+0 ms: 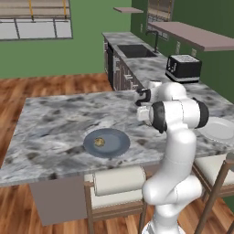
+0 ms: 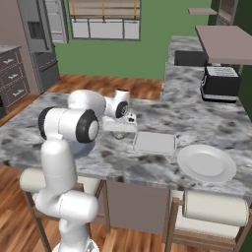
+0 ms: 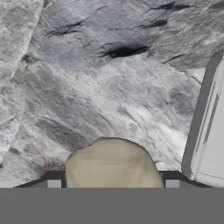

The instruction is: Place two dumplings into each of the tupperware containers and then place the containers in the fridge.

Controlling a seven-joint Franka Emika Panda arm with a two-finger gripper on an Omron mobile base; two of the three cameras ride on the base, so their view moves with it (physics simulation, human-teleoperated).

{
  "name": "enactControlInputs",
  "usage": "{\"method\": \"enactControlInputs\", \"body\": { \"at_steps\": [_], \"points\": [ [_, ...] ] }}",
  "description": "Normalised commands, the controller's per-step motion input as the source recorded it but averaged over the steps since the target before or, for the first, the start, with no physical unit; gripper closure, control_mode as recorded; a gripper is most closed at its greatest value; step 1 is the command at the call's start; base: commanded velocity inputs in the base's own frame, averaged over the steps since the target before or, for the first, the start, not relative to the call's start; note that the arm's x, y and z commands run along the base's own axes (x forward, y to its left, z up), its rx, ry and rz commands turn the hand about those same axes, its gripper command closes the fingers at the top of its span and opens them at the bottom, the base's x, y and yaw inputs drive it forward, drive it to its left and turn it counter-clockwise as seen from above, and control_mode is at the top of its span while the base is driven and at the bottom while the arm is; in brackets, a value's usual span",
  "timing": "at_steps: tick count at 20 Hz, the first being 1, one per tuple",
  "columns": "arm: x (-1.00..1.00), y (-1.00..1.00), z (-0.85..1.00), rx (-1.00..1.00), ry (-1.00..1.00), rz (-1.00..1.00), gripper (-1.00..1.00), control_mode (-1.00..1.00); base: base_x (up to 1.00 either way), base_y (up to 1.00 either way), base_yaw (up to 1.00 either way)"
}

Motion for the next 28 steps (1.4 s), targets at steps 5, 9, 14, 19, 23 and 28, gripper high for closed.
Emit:
{"method": "enactControlInputs", "body": {
  "at_steps": [5,9,14,19,23,28],
  "points": [
    [0.21,-0.98,0.0,0.01,0.0,0.0,1.0,-1.0,0.0,0.0,0.0],
    [0.57,-0.69,0.0,0.02,0.0,0.0,1.0,-1.0,0.0,0.0,0.0],
    [0.39,-0.5,-0.08,0.02,0.01,0.0,1.0,-1.0,0.0,0.0,0.0],
    [0.09,-0.3,-0.46,0.0,0.0,0.0,1.0,-1.0,0.0,0.0,0.0],
    [0.2,-0.07,-0.3,0.0,0.0,0.0,1.0,-1.0,0.0,0.0,0.0],
    [0.12,0.02,-0.03,0.0,0.0,0.0,-1.0,-1.0,0.0,0.0,0.0]
  ]
}}
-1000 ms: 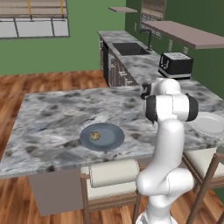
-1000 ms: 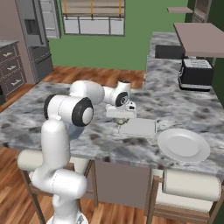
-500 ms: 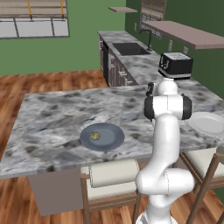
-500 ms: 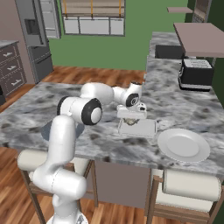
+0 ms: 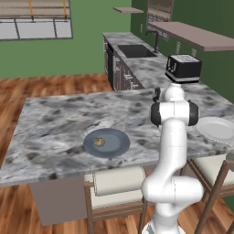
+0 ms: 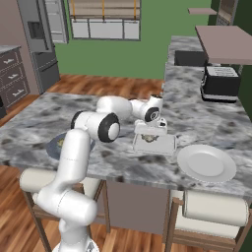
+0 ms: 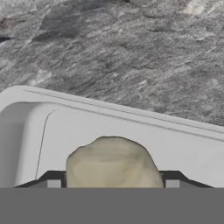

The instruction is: Place two dumplings into each of the tupperware containers and then place the containers in the fridge.

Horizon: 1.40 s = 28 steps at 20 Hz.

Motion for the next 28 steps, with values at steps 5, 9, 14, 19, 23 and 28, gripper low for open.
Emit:
{"method": "enactControlInputs", "body": {
  "at_steps": [5,9,14,19,23,28],
  "points": [
    [-0.2,0.05,0.04,0.0,0.0,0.0,-1.0,-1.0,0.0,0.0,0.0],
    [-0.41,0.08,0.05,0.0,0.0,0.0,-1.0,-1.0,0.0,0.0,0.0],
    [-0.42,0.71,0.23,-0.02,0.0,0.0,-1.0,-1.0,0.0,0.0,0.0],
    [-0.54,1.0,0.19,-0.09,-0.06,0.0,-1.0,-1.0,0.0,0.0,0.0],
    [-0.46,1.0,0.25,-0.13,-0.26,0.0,-1.0,-1.0,0.0,0.0,0.0],
    [-0.59,1.0,-0.02,-0.08,-0.07,0.0,-1.0,-1.0,0.0,0.0,0.0]
  ]
}}
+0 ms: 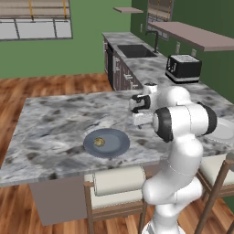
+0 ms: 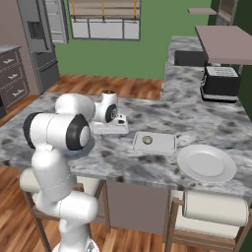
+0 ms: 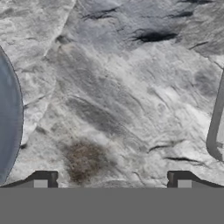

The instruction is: Place two dumplings into each of the tupperware containers and then place the containers in the fridge.

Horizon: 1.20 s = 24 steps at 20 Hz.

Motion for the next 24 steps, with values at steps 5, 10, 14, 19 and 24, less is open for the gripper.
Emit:
{"method": "enactControlInputs", "body": {
  "at_steps": [5,10,14,19,24],
  "points": [
    [-0.34,0.96,0.34,0.0,-0.01,0.0,-1.0,-1.0,0.0,0.0,0.0],
    [-0.05,0.96,0.4,0.0,0.02,0.0,-1.0,-1.0,0.0,0.0,0.0],
    [-0.19,1.0,-0.07,-0.01,0.02,0.01,-1.0,-1.0,0.0,0.0,0.0],
    [-0.08,0.87,-0.05,0.0,0.01,0.02,-1.0,-1.0,0.0,0.0,0.0],
    [0.0,0.51,0.0,0.01,0.05,0.0,-1.0,-1.0,0.0,0.0,0.0]
  ]
}}
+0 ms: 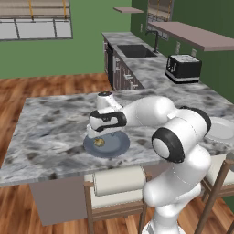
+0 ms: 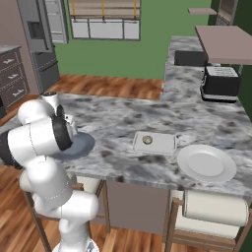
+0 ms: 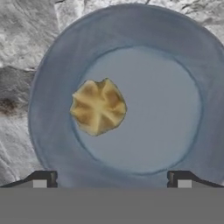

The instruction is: Place two dumplings into each of the tupperware containers and then place the containers in the fridge.

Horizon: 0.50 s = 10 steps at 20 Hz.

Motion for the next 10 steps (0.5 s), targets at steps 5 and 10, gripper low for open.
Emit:
{"method": "enactControlInputs", "body": {
  "at_steps": [5,10],
  "points": [
    [0.07,0.08,-0.28,0.04,0.0,0.0,-1.0,-1.0,0.0,0.0,0.0],
    [0.18,0.12,-0.47,0.01,-0.01,0.0,-1.0,-1.0,0.0,0.0,0.0]
  ]
}}
